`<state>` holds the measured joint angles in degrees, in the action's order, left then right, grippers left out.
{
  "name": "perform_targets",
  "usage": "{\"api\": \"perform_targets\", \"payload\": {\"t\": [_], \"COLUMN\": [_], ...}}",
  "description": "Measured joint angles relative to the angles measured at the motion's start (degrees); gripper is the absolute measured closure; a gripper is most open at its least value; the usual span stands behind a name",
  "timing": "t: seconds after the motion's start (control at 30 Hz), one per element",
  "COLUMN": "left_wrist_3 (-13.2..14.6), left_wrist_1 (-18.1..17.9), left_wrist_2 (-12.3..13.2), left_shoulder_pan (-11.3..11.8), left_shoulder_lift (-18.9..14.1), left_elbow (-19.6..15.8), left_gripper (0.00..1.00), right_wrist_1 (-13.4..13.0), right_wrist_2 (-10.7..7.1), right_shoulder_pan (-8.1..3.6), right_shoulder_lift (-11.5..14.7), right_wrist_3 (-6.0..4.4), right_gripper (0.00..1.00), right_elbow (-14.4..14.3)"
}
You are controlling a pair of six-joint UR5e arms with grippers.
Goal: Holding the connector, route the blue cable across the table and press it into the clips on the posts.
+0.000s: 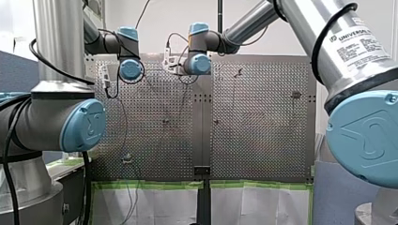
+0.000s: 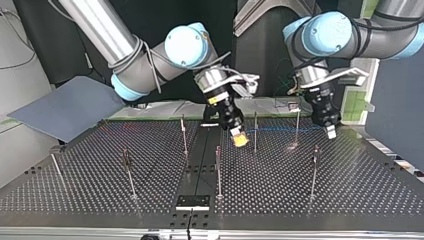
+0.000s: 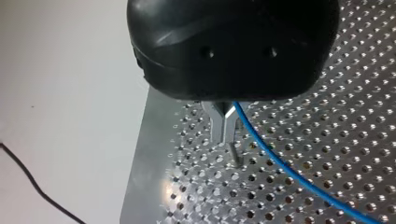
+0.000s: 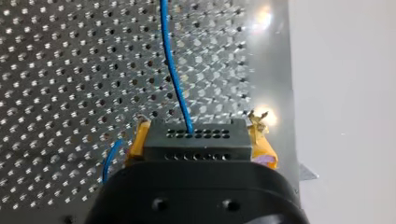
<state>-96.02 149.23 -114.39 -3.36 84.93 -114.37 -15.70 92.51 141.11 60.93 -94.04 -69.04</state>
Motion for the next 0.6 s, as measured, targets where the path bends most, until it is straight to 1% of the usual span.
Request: {"api": "perform_targets", "payload": {"t": [0.17, 0.27, 0.43, 0.6], "left_wrist_3": [-0.3, -0.4, -0.5, -0.5], "left_wrist_1": [0.2, 0.5, 0.8, 0.8], "left_wrist_2": [0.6, 1.3, 2.3, 2.6], "left_shoulder_pan": [0.7, 1.1, 1.7, 2.3], "left_shoulder_lift": [0.1, 0.8, 2.5, 2.9], "left_elbow": [1.0, 1.8, 3.1, 3.8], "left_gripper": [1.00, 1.00, 1.00, 1.00], "right_wrist_1": [1.8, 2.5, 3.5, 4.8], "right_wrist_2": [-0.64, -0.96, -1.08, -1.10], "right_shoulder_pan": [0.07, 0.12, 0.17, 0.18], "right_shoulder_lift": [-1.3, -2.4, -3.9, -5.1], "right_wrist_3": [-0.09, -0.11, -0.25, -0.52], "right_gripper": [1.00, 1.00, 1.00, 1.00], "right_elbow": [2.6, 4.4, 7.5, 10.0]}}
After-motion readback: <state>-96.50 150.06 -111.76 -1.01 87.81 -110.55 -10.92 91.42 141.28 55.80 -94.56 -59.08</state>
